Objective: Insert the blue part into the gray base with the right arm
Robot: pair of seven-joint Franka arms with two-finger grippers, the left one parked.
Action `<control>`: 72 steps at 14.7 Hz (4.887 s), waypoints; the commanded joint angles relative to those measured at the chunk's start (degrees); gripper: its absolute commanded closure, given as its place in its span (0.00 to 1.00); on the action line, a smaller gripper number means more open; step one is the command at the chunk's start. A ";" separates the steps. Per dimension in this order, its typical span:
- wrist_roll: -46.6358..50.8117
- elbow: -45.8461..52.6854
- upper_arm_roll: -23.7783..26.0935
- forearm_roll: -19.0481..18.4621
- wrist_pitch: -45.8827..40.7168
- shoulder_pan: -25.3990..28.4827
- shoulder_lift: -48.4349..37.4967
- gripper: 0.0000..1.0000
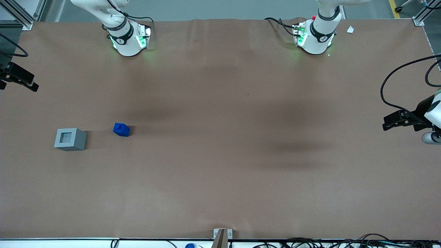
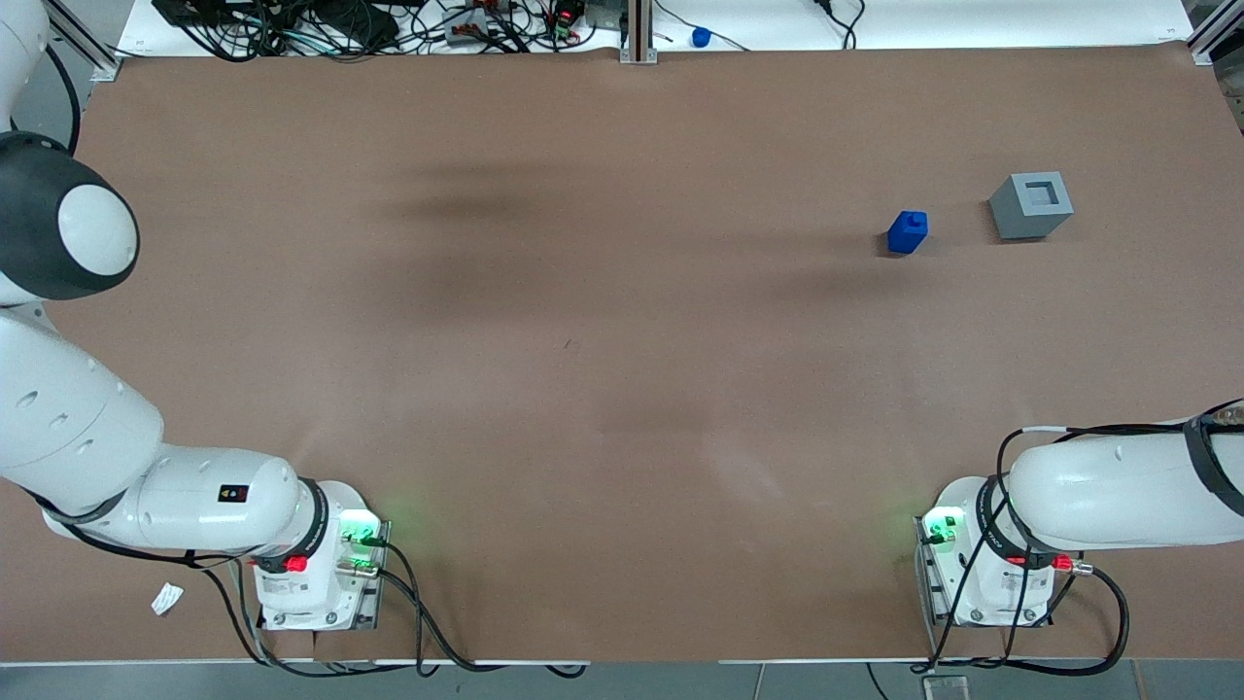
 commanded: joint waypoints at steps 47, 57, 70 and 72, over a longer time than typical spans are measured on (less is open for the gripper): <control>2.64 -40.39 0.65 5.41 51.61 4.95 17.60 0.00; 5.45 -42.24 0.56 5.24 52.06 6.26 19.01 0.04; 4.83 -42.33 0.39 3.05 51.98 5.83 19.01 0.56; 4.74 -42.33 0.47 2.95 51.89 5.65 19.01 0.70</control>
